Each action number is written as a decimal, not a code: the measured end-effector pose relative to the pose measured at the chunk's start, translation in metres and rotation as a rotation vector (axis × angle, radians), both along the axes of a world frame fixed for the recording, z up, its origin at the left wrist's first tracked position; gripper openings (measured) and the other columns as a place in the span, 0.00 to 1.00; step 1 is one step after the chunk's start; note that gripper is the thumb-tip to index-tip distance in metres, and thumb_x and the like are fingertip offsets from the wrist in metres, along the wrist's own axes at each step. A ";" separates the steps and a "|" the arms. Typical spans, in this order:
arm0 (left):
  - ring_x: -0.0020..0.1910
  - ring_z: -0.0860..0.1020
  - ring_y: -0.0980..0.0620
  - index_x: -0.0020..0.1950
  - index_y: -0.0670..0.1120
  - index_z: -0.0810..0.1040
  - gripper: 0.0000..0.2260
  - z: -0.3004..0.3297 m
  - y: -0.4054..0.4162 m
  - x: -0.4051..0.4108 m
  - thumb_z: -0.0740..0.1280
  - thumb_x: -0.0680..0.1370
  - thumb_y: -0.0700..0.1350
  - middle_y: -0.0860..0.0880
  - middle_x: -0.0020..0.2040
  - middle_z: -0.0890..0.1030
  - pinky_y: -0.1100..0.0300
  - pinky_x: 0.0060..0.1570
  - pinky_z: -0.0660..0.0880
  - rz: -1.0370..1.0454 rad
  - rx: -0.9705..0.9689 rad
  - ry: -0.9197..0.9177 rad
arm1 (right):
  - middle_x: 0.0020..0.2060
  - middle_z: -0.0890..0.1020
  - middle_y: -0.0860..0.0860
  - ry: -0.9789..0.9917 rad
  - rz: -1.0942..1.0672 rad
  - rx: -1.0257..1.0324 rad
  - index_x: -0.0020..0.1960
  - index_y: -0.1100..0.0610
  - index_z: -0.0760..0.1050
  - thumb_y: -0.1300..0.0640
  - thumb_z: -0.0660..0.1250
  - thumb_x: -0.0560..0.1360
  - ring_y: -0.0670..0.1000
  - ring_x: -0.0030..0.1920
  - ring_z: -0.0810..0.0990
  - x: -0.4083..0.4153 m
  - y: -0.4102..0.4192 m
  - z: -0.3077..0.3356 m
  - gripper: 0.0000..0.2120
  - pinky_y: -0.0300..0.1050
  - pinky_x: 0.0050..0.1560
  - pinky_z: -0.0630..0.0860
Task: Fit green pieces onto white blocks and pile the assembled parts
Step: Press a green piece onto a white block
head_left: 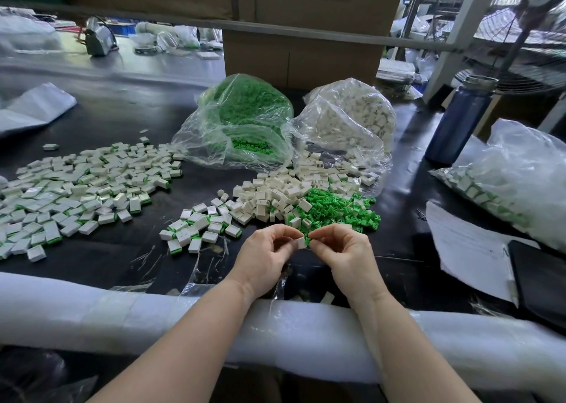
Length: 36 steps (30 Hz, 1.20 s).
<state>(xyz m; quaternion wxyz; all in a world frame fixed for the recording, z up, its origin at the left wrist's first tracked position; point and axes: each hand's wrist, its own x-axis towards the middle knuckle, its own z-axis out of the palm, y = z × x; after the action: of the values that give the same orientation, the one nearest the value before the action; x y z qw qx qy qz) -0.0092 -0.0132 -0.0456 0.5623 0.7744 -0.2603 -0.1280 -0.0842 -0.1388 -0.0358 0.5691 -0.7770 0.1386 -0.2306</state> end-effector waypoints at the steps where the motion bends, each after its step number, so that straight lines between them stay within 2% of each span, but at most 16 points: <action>1: 0.45 0.80 0.51 0.46 0.50 0.81 0.03 0.000 0.000 0.000 0.68 0.75 0.42 0.49 0.42 0.82 0.58 0.51 0.77 0.001 -0.002 0.006 | 0.31 0.79 0.46 0.017 0.002 -0.001 0.37 0.55 0.79 0.69 0.71 0.70 0.40 0.33 0.77 0.000 0.000 -0.001 0.10 0.34 0.38 0.76; 6: 0.44 0.80 0.53 0.45 0.49 0.80 0.05 0.001 0.001 0.000 0.67 0.76 0.40 0.50 0.42 0.82 0.59 0.51 0.77 -0.002 -0.005 0.026 | 0.31 0.80 0.51 0.065 0.011 -0.015 0.37 0.55 0.79 0.68 0.70 0.70 0.46 0.34 0.77 0.001 0.000 -0.004 0.08 0.39 0.38 0.76; 10: 0.41 0.79 0.53 0.45 0.50 0.80 0.05 0.002 0.001 0.000 0.67 0.76 0.40 0.50 0.40 0.82 0.61 0.47 0.76 -0.003 -0.008 0.021 | 0.33 0.82 0.51 0.056 0.017 0.047 0.38 0.54 0.81 0.67 0.69 0.71 0.46 0.35 0.78 0.001 -0.001 -0.003 0.09 0.42 0.40 0.77; 14: 0.37 0.76 0.54 0.45 0.50 0.82 0.07 0.002 0.001 -0.001 0.66 0.77 0.40 0.51 0.36 0.80 0.60 0.43 0.74 -0.004 0.010 0.006 | 0.30 0.80 0.49 0.063 0.027 0.066 0.39 0.55 0.79 0.69 0.69 0.71 0.43 0.32 0.77 0.001 -0.001 -0.004 0.10 0.39 0.37 0.77; 18: 0.42 0.79 0.44 0.44 0.49 0.82 0.07 0.004 0.001 -0.003 0.67 0.76 0.39 0.43 0.41 0.83 0.53 0.50 0.76 -0.009 0.034 -0.012 | 0.27 0.78 0.49 0.079 0.027 0.077 0.37 0.56 0.77 0.72 0.70 0.69 0.43 0.28 0.74 0.001 -0.001 -0.004 0.11 0.38 0.32 0.74; 22: 0.39 0.77 0.53 0.45 0.46 0.83 0.07 0.005 0.002 -0.005 0.66 0.76 0.37 0.48 0.38 0.81 0.59 0.48 0.75 -0.044 0.037 -0.007 | 0.28 0.77 0.53 0.088 0.029 0.104 0.37 0.59 0.76 0.73 0.70 0.67 0.47 0.28 0.73 0.000 -0.001 -0.004 0.10 0.43 0.33 0.73; 27: 0.40 0.77 0.55 0.48 0.42 0.83 0.07 0.010 0.003 -0.007 0.66 0.76 0.36 0.49 0.39 0.81 0.62 0.49 0.75 -0.075 0.046 0.002 | 0.29 0.78 0.56 0.090 0.055 0.126 0.36 0.59 0.76 0.73 0.71 0.66 0.50 0.30 0.74 -0.001 -0.003 -0.004 0.10 0.45 0.34 0.74; 36: 0.39 0.76 0.58 0.45 0.43 0.83 0.06 0.011 0.004 -0.007 0.67 0.75 0.37 0.52 0.37 0.80 0.65 0.48 0.73 -0.092 0.071 -0.013 | 0.29 0.78 0.54 0.089 0.094 0.126 0.35 0.58 0.76 0.74 0.71 0.65 0.49 0.30 0.75 -0.002 -0.005 -0.005 0.12 0.43 0.33 0.73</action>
<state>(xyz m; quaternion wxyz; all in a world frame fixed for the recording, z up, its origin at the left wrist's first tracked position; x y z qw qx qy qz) -0.0161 -0.0091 -0.0342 0.5263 0.7819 -0.2946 -0.1578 -0.0862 -0.1438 -0.0406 0.6204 -0.7547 0.1416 -0.1596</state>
